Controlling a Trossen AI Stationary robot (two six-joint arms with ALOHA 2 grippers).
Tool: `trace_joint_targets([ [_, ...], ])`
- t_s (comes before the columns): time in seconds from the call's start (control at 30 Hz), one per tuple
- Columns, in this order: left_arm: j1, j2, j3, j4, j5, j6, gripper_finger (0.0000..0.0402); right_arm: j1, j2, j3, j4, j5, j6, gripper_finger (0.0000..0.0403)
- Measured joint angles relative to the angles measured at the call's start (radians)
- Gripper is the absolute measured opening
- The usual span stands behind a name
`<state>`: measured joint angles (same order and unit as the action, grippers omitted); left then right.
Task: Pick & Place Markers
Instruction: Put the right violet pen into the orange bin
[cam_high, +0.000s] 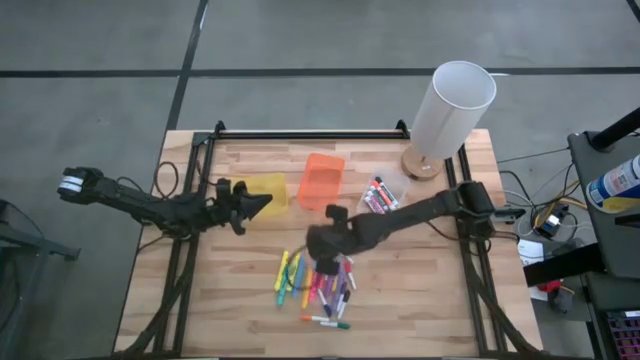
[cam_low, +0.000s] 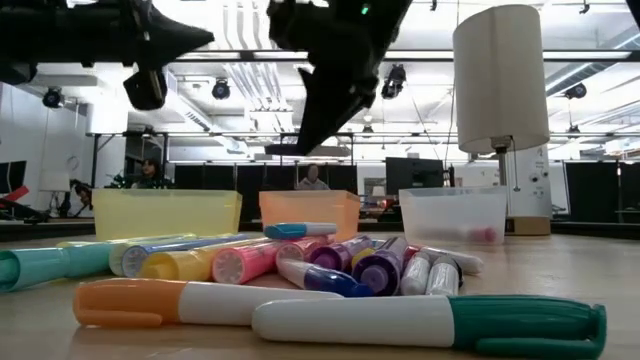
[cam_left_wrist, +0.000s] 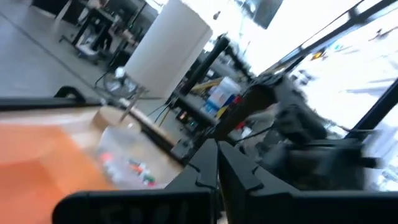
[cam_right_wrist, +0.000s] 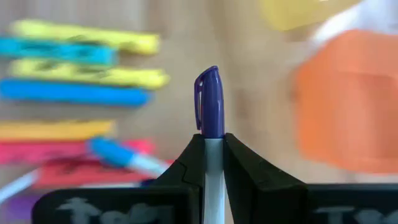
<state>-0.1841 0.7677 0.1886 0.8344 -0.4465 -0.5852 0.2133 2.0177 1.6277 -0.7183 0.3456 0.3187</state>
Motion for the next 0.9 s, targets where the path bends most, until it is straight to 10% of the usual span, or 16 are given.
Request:
trace_joint_targets([
  [0.37, 0.000, -0.005, 0.002, 0.048, 0.198, 0.012, 0.0009, -0.250, -0.015, 0.035, 0.004, 0.003, -0.130, 0.0027],
  [0.9, 0.000, -0.005, 0.002, 0.048, 0.229, 0.006, 0.0009, -0.511, 0.035, 0.036, 0.112, -0.216, -0.150, 0.0027],
])
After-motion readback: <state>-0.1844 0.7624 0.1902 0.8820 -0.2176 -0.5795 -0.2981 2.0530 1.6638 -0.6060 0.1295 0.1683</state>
